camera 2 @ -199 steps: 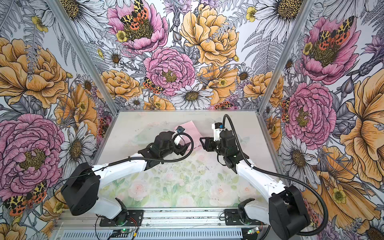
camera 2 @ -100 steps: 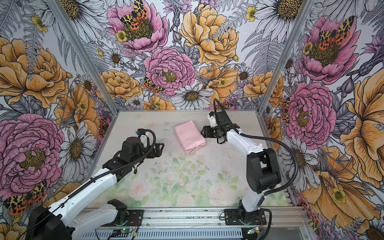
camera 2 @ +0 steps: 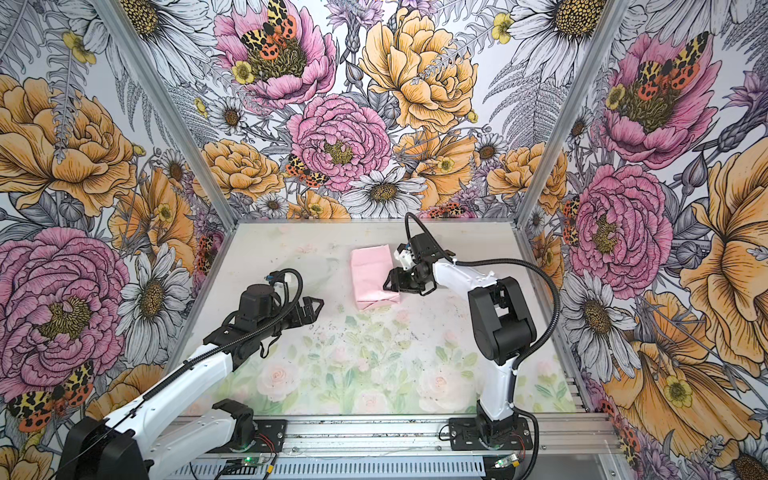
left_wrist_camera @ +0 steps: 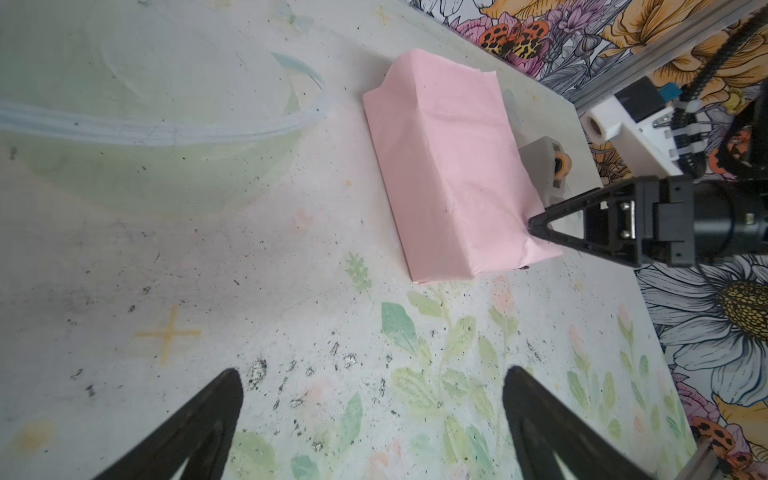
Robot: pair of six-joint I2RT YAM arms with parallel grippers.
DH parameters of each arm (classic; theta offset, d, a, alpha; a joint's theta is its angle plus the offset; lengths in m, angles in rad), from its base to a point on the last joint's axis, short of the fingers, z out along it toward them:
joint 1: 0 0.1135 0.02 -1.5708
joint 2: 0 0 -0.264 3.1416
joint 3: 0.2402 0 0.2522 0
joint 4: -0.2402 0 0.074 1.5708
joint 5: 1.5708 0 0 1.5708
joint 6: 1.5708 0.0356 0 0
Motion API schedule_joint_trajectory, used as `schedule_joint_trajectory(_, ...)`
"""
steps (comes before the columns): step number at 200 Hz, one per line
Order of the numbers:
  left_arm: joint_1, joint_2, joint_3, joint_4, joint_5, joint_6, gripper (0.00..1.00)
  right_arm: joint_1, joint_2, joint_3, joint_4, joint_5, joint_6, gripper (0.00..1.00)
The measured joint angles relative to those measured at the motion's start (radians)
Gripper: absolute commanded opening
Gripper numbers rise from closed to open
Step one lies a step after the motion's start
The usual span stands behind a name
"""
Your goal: Wrap the gift box in paper
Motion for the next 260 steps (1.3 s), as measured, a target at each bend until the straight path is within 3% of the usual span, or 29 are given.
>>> schedule_joint_trajectory(24, 0.001, 0.077, 0.014, 0.031, 0.038, -0.001, 0.99, 0.037, -0.096, -0.052, -0.021, 0.009, 0.046, 0.63)
schedule_joint_trajectory(52, 0.012, 0.193, 0.061, 0.076, 0.097, -0.011, 0.96, -0.013, -0.148, -0.039, -0.035, 0.060, 0.077, 0.62)
schedule_joint_trajectory(162, 0.055, 0.708, 0.401, 0.229, 0.340, -0.105, 0.83, -0.043, 0.158, 0.189, -0.039, 0.054, 0.152, 0.62)
schedule_joint_trajectory(216, 0.010, 0.844, 0.463, 0.256, 0.359, -0.107, 0.72, -0.043, 0.177, 0.201, -0.002, 0.015, 0.174, 0.50)
schedule_joint_trajectory(260, -0.023, 0.859, 0.481, 0.283, 0.359, -0.105, 0.61, -0.036, 0.166, 0.151, 0.090, -0.006, 0.193, 0.37)
